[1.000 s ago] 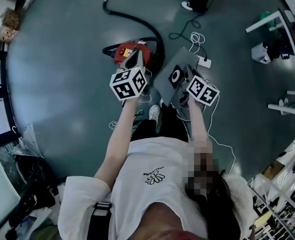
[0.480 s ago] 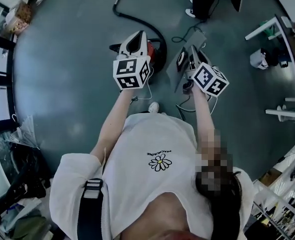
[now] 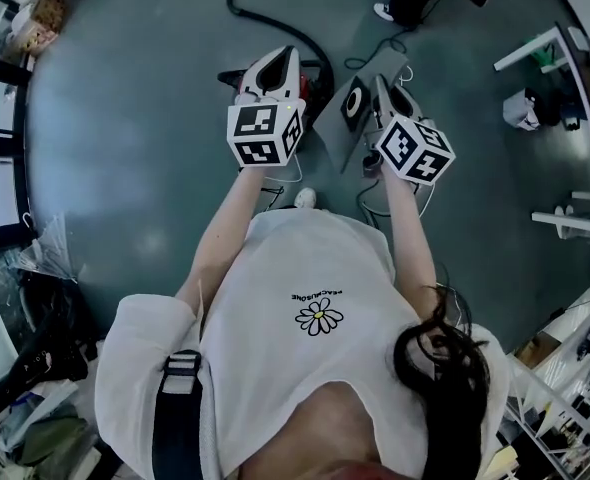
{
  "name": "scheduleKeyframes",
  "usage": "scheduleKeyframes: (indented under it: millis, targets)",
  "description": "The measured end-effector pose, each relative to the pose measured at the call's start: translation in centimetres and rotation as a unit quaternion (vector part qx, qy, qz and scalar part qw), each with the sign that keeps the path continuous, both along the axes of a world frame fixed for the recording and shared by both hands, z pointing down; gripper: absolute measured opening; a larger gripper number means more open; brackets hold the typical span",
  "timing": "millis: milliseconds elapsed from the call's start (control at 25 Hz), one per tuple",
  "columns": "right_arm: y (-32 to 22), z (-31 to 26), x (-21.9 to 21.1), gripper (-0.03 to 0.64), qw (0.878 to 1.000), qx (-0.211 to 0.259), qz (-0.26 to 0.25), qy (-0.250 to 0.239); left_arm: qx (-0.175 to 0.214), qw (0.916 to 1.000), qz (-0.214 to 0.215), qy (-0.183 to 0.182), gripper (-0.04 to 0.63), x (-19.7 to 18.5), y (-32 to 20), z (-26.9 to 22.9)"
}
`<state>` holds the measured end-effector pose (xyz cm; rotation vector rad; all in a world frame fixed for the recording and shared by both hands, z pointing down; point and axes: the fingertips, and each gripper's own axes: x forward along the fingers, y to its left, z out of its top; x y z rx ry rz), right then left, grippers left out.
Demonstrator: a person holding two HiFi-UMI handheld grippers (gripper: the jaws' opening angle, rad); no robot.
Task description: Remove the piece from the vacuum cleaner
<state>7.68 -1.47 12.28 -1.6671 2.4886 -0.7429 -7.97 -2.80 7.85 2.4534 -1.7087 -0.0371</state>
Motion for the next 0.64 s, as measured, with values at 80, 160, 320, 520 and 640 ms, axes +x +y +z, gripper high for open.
scheduleKeyframes:
  millis: [80, 160, 320, 520, 640]
  targets:
    - [0.0, -0.3, -0.3, 0.022, 1.0, 0.002, -0.002, -0.002, -0.002, 1.0, -0.003, 0.003, 0.002, -0.3, 0.0, 0.1]
    - [-0.2, -0.5, -0.3, 0.022, 1.0, 0.005, -0.001, -0.005, -0.001, 1.0, 0.003, 0.007, 0.002, -0.2, 0.0, 0.2]
    - [-0.7, -0.9, -0.3, 0.023, 1.0, 0.006, 0.004, -0.014, 0.015, 0.9995, 0.029, 0.003, 0.002, 0.6, 0.0, 0.0]
    - [-0.9, -1.1, -0.3, 0.022, 1.0, 0.007, 0.008, -0.02, 0.015, 0.9992, 0.037, -0.003, 0.002, 1.0, -0.6, 0.1]
    - [-1.1, -1.8, -0.2, 0.022, 1.0, 0.012, 0.011, -0.025, 0.017, 0.9991, 0.039, -0.004, 0.002, 1.0, -1.0, -0.1]
